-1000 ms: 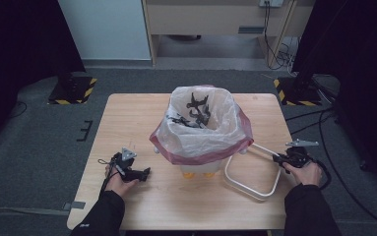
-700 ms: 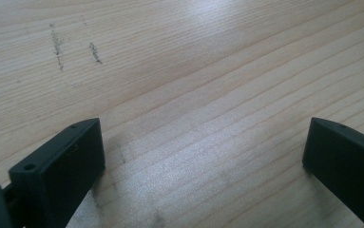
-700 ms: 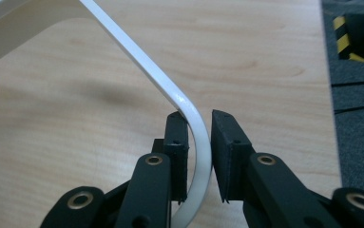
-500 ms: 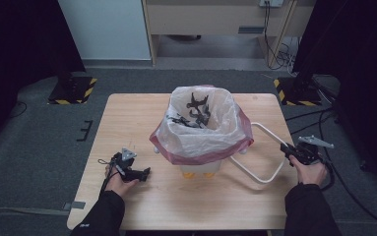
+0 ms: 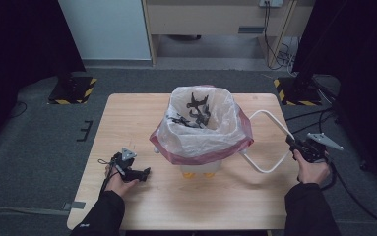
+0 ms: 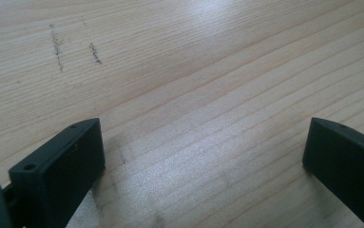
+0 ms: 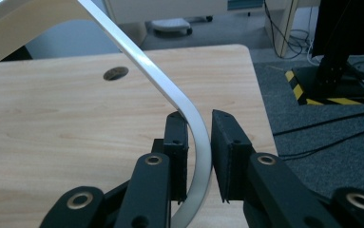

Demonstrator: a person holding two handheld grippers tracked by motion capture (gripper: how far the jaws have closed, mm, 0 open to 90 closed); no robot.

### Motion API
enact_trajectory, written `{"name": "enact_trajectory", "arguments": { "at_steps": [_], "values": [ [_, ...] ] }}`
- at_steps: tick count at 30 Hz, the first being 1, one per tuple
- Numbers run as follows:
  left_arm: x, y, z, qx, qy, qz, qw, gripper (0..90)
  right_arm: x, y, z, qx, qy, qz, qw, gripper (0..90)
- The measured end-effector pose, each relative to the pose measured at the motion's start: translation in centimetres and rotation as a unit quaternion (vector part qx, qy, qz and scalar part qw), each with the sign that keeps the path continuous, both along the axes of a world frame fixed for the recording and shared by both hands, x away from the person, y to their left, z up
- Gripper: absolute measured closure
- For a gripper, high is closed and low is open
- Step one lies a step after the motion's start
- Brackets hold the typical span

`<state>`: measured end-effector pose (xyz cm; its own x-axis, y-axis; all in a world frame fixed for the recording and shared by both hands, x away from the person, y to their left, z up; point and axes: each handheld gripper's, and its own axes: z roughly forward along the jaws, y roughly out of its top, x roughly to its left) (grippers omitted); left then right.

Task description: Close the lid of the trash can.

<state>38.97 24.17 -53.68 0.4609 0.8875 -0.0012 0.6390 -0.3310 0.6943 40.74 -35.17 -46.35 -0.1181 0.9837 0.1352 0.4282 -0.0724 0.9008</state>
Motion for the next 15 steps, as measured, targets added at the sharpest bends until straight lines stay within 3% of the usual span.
{"name": "enact_trajectory", "arguments": {
  "at_steps": [15],
  "values": [
    [0.0, 0.0, 0.0, 0.000, 0.000, -0.001, 1.0000, 0.0, 0.3, 0.0, 2.3, 0.017, -0.072, -0.044, 0.9963, 77.1]
  ]
}}
